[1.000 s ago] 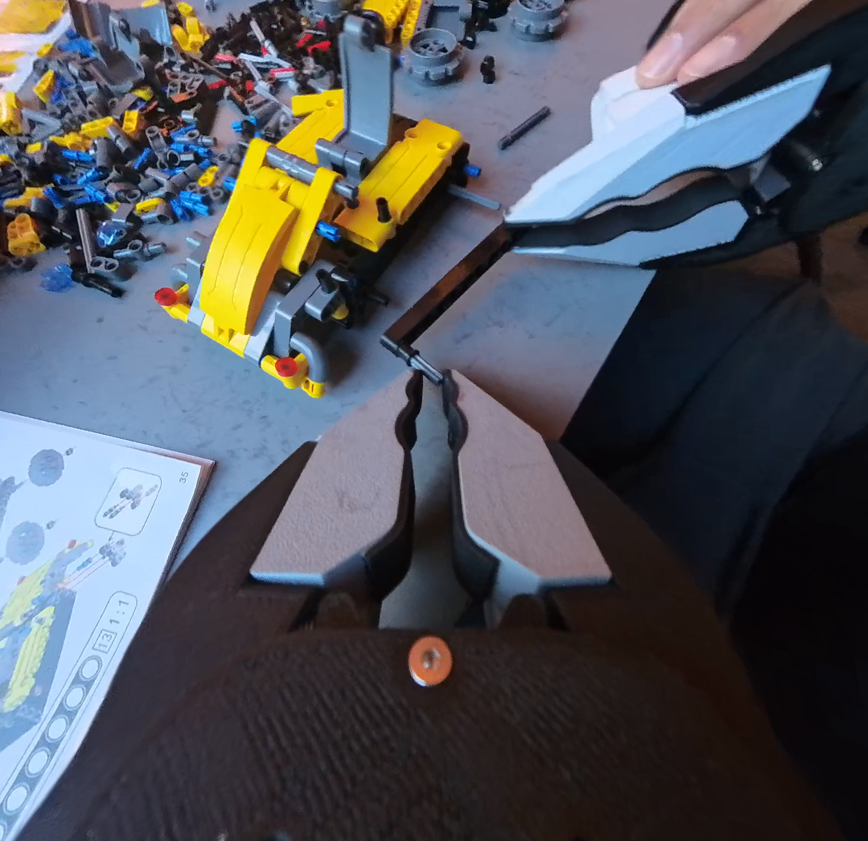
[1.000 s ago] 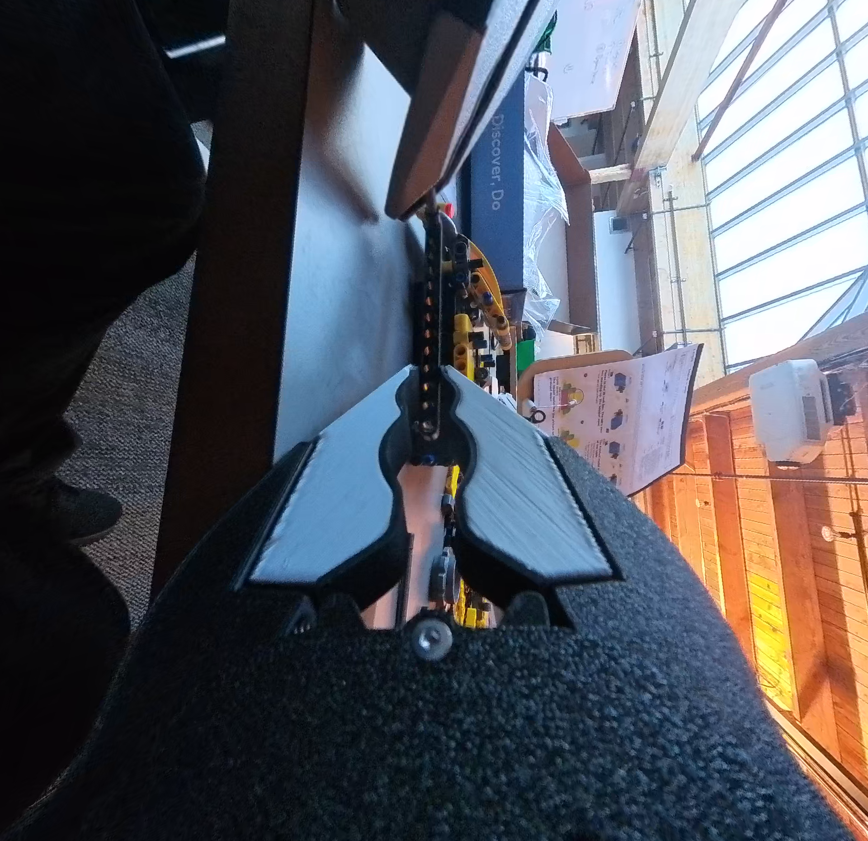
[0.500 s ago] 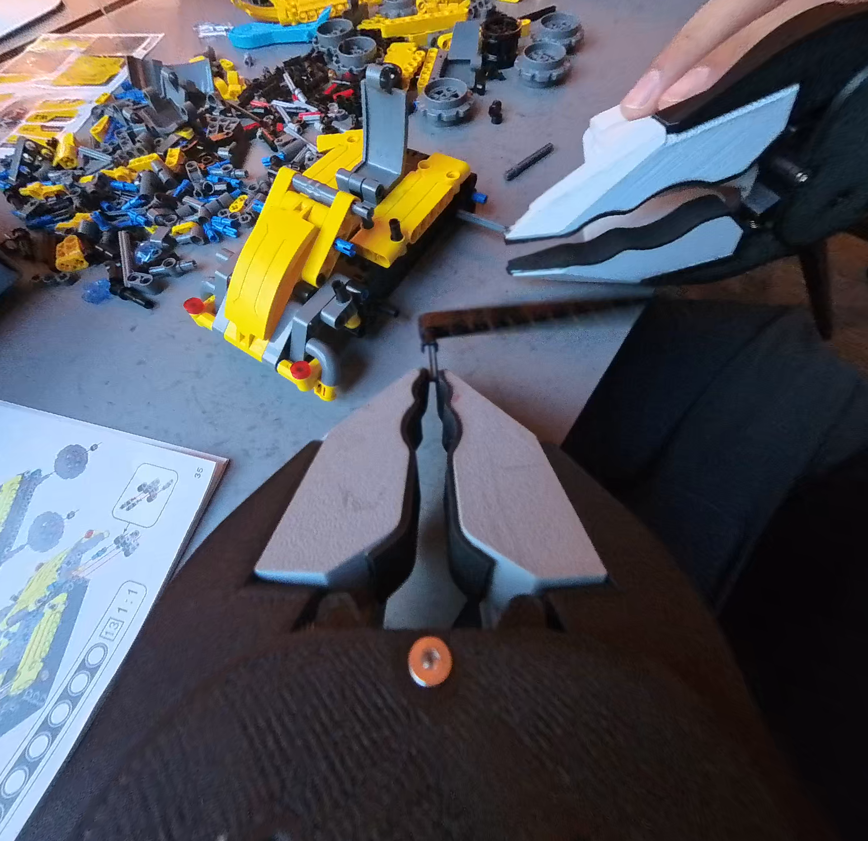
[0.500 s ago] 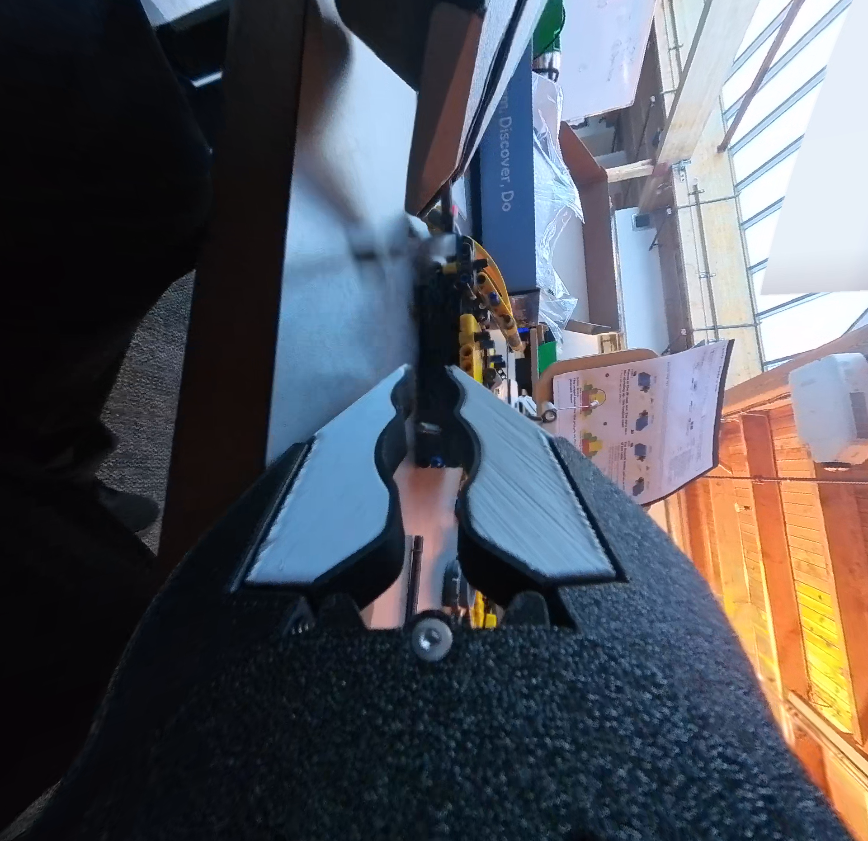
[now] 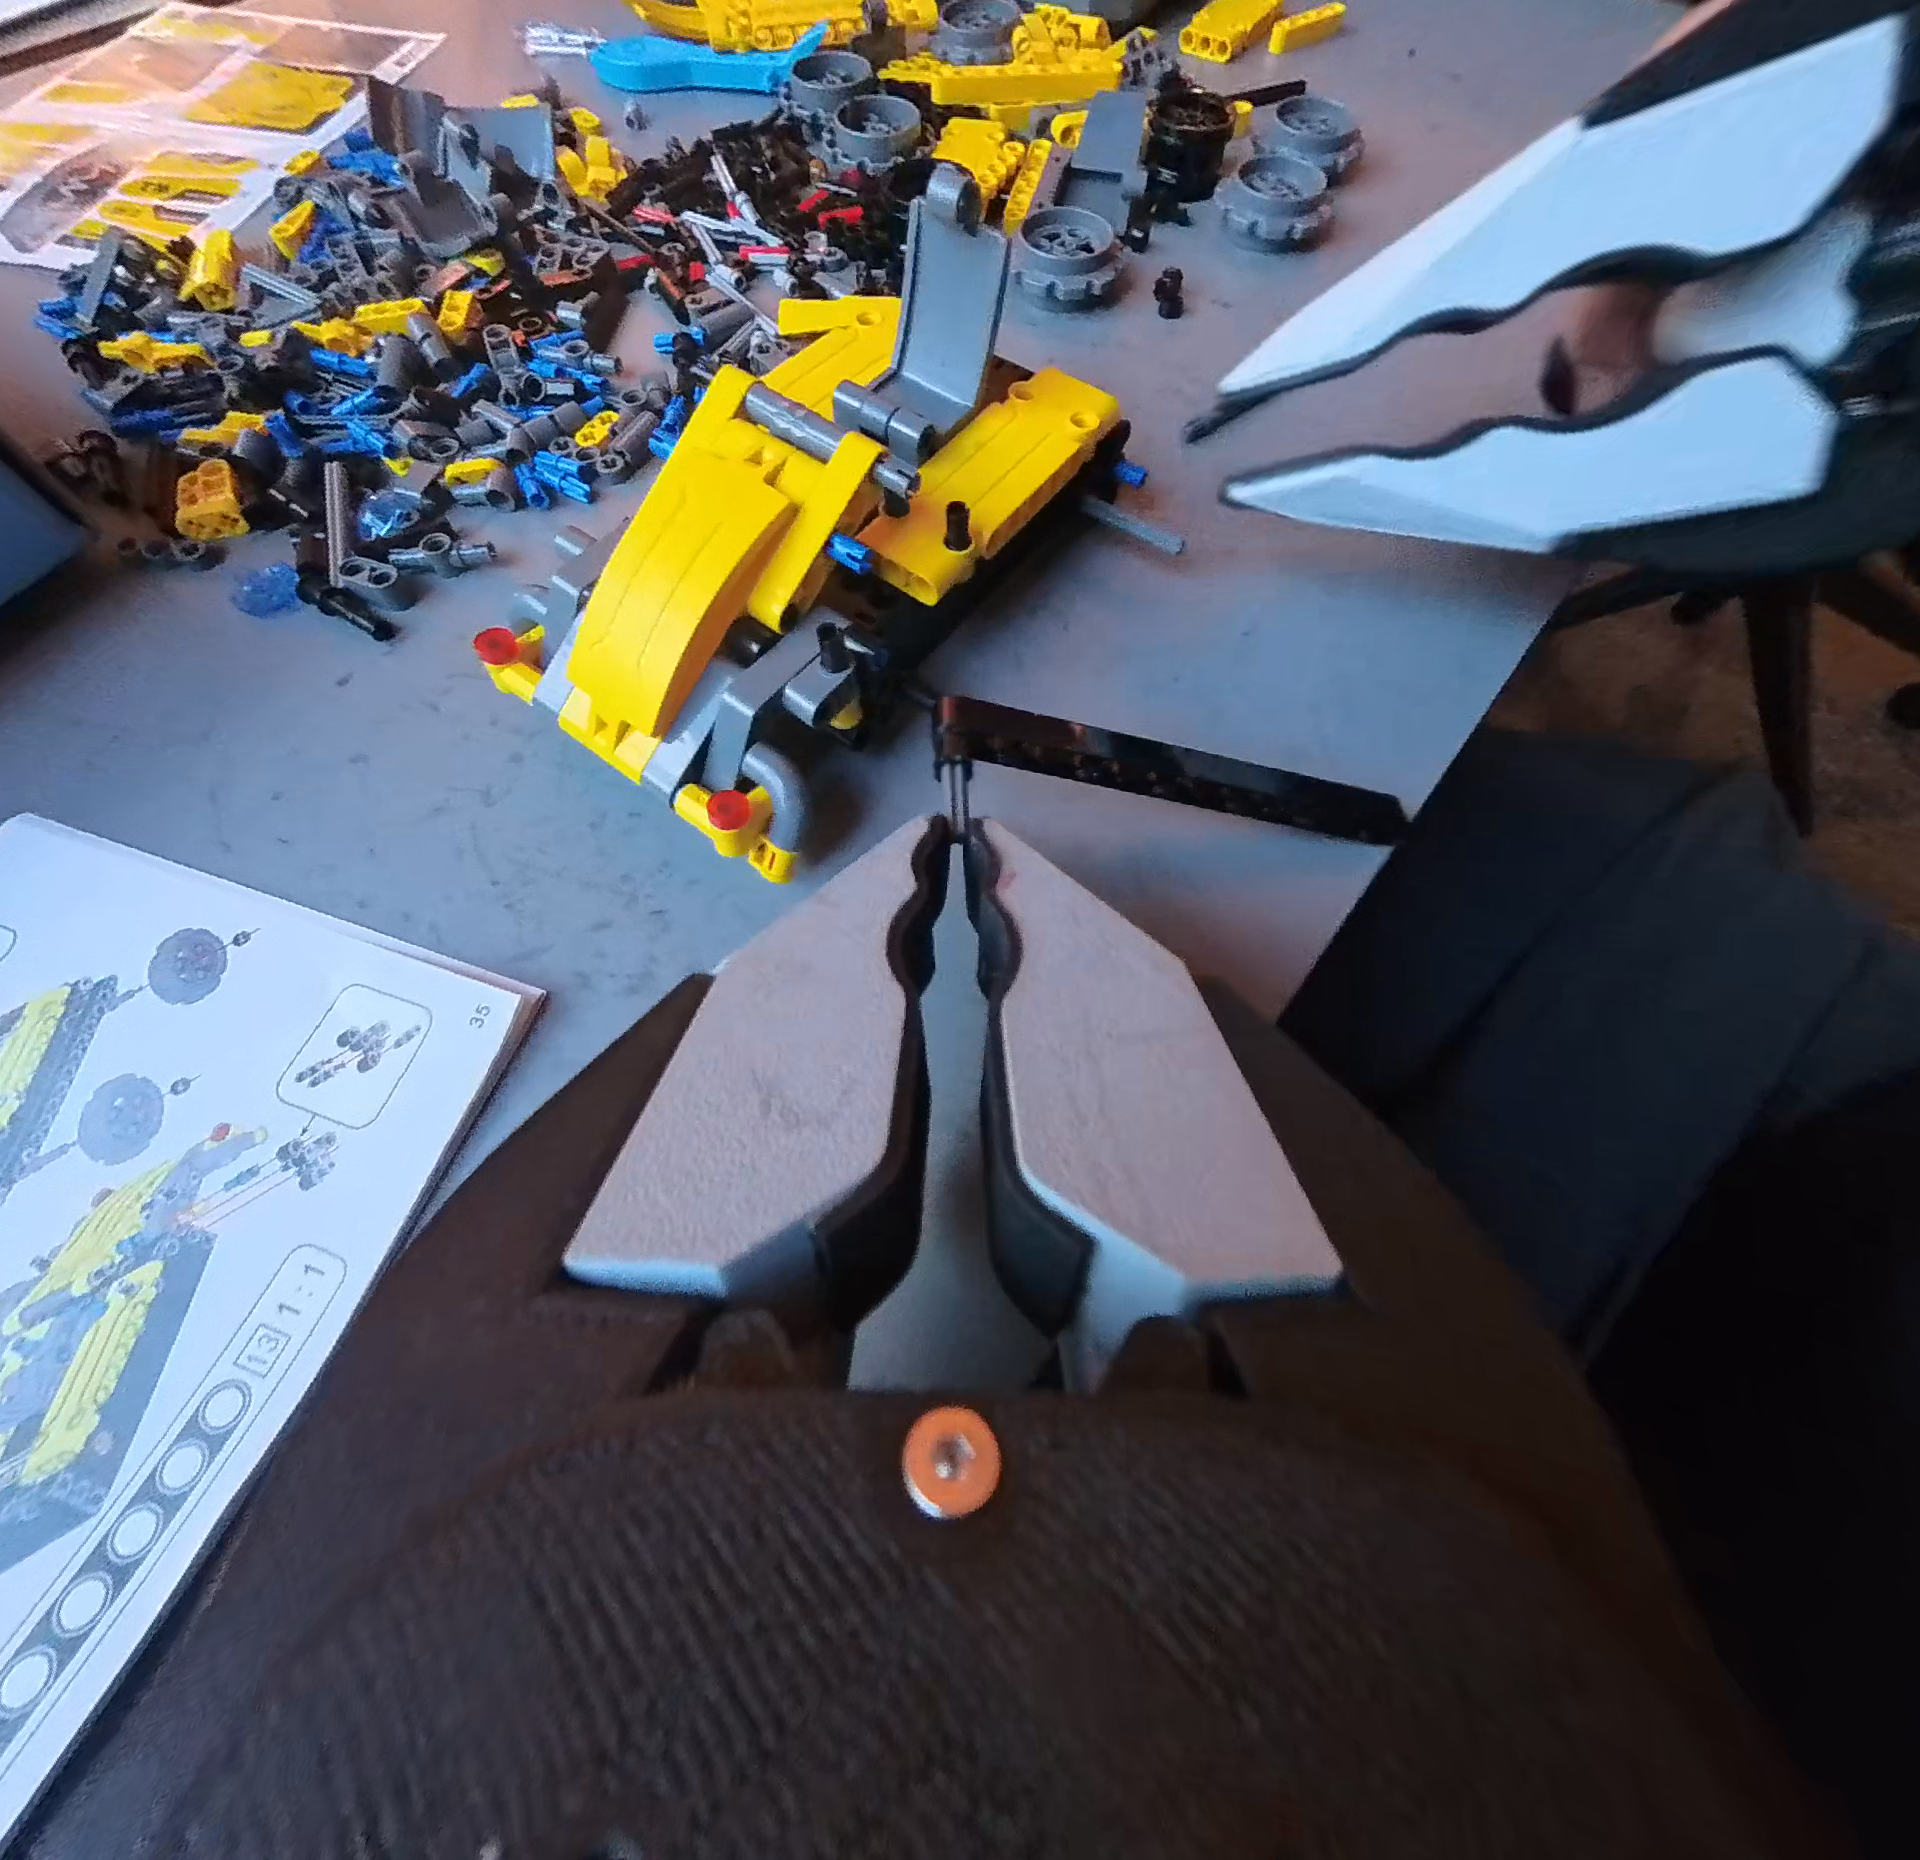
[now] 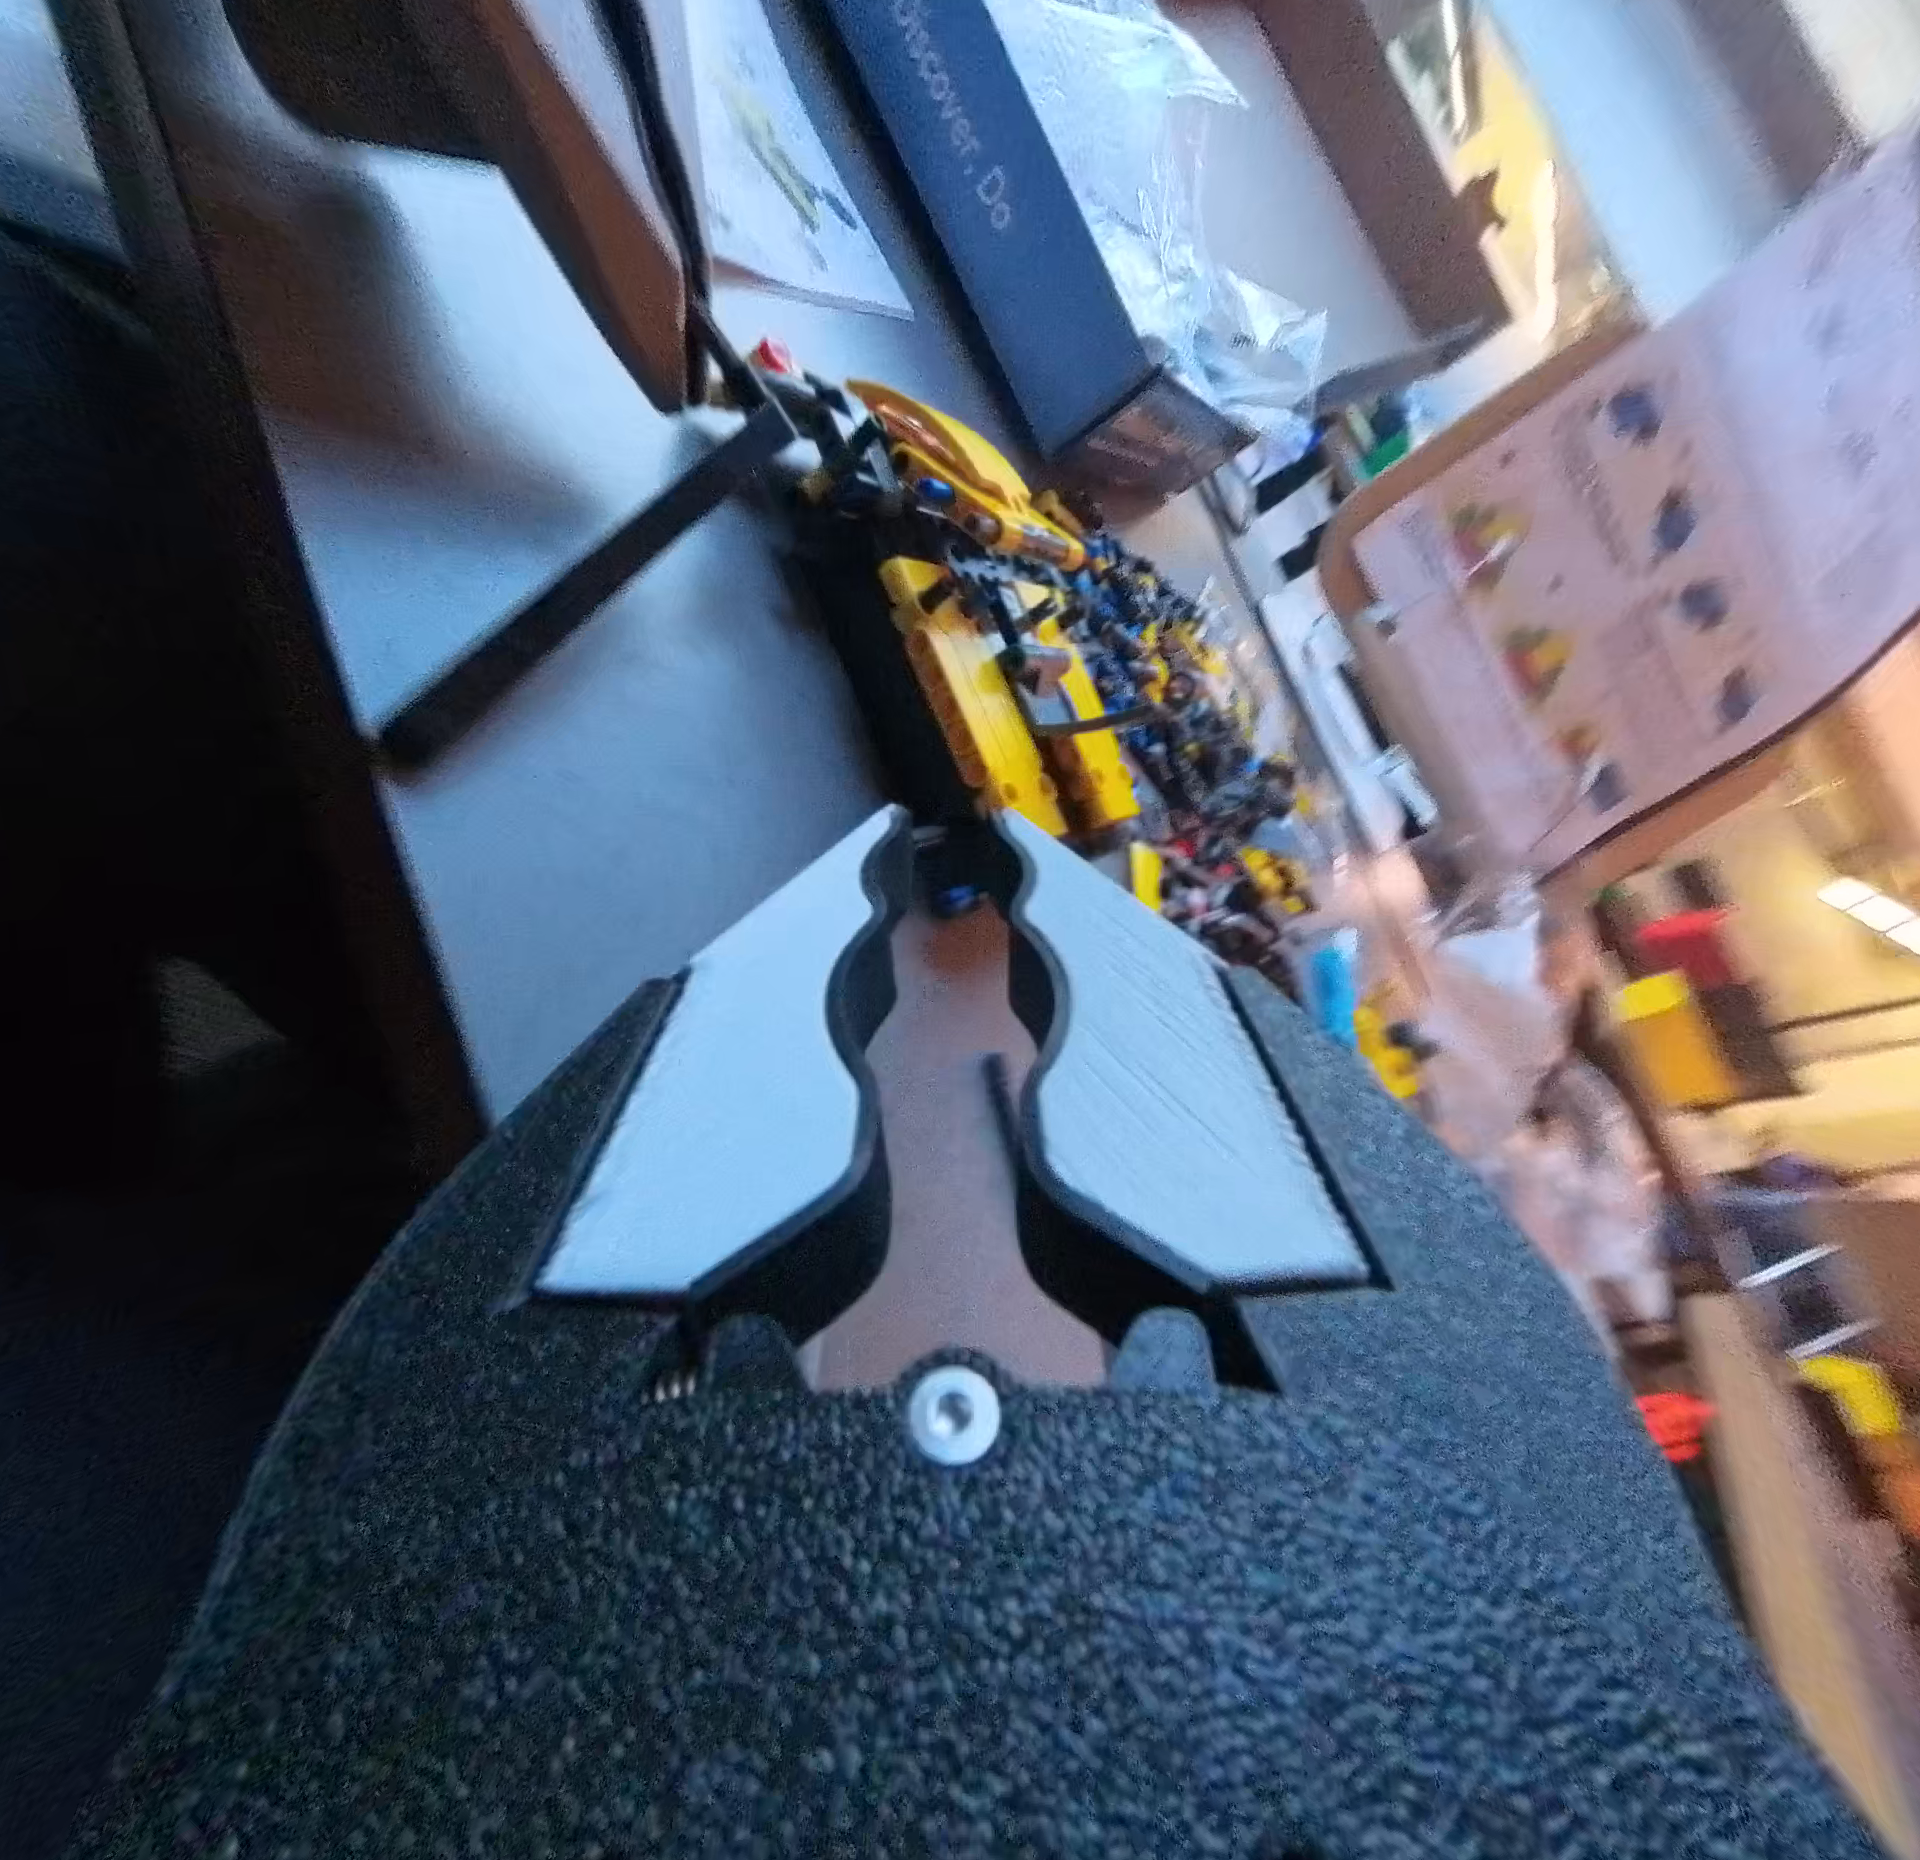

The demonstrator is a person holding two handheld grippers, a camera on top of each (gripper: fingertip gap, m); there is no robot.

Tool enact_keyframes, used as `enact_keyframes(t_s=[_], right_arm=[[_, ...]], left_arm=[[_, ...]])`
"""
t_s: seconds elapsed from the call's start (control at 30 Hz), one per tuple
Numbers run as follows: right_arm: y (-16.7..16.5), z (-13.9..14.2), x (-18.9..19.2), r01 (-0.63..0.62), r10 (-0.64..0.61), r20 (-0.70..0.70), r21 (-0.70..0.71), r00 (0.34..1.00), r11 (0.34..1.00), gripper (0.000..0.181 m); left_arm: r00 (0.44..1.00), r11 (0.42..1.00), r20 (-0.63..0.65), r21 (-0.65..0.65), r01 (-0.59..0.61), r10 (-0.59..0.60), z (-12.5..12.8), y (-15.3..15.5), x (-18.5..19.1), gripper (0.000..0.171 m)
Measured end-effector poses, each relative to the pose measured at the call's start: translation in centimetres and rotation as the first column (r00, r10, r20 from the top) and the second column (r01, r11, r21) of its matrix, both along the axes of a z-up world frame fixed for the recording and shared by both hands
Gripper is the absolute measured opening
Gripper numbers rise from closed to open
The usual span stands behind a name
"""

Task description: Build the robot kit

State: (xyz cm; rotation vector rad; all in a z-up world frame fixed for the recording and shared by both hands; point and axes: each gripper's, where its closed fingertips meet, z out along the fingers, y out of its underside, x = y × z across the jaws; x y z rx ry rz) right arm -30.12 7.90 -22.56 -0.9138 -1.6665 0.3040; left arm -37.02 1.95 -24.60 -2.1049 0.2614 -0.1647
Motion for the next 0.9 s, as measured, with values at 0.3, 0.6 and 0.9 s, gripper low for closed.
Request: enact_keyframes(t_s=[0.3, 0.6, 0.9], right_arm=[[-5.7, -2.5, 2.3, 0.096, -0.04, 0.137, -0.426, 0.99, 0.899, 0.036], [-6.5, -3.7, 1.6, 0.147, -0.037, 0.189, -0.608, 0.981, 0.78, 0.039], [-7.0, -3.5, 1.0, 0.13, -0.027, 0.154, -0.71, 0.988, 0.692, 0.031]], left_arm=[[0.999, 0.999, -0.011, 0.008, -0.053, 0.053, 0.0, 0.2, -0.6, 0.0], [0.992, 0.995, -0.087, 0.01, -0.094, 0.095, -0.6, -0.3, -0.9, 0.0], [0.989, 0.989, -0.011, 0.037, -0.144, 0.144, -0.4, -0.8, -1.4, 0.0]])
